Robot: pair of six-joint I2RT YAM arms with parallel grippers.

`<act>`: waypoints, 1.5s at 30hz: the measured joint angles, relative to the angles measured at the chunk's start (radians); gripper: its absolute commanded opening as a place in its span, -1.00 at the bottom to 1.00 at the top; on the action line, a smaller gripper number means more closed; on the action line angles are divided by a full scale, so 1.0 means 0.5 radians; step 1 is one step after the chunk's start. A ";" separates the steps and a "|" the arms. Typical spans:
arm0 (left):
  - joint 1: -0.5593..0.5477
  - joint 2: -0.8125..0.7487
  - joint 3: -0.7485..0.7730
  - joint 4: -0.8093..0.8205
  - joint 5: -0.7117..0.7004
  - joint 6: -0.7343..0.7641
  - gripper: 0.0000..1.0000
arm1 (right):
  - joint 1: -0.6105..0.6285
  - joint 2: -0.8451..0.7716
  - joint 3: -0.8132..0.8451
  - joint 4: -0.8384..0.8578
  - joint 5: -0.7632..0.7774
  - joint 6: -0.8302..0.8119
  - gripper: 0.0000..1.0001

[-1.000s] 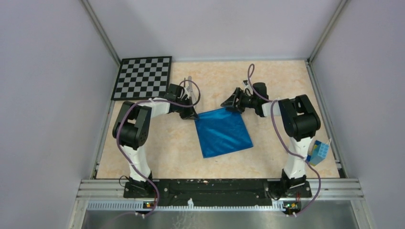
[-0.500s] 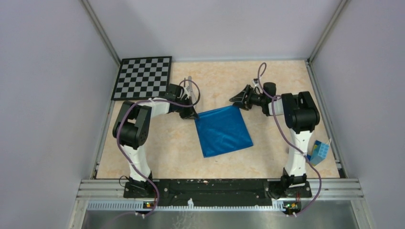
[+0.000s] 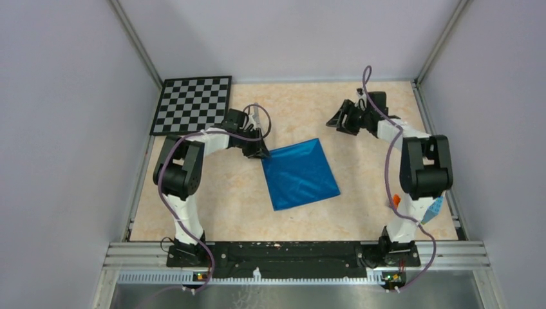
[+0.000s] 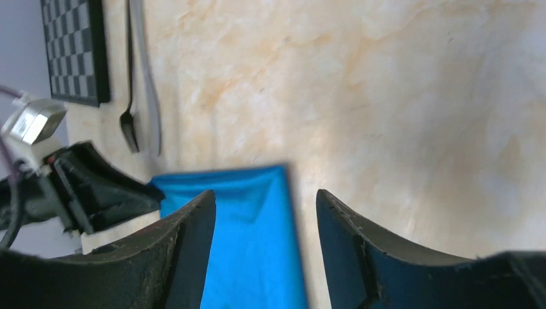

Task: Fold the napkin into a case and place the utensils inside
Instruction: Rotate the square-folded napkin at the center of the board.

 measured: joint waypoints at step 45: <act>-0.617 -1.534 -0.619 -0.224 -0.317 -0.305 -0.11 | 0.220 0.427 0.844 -0.830 1.213 -0.465 -0.45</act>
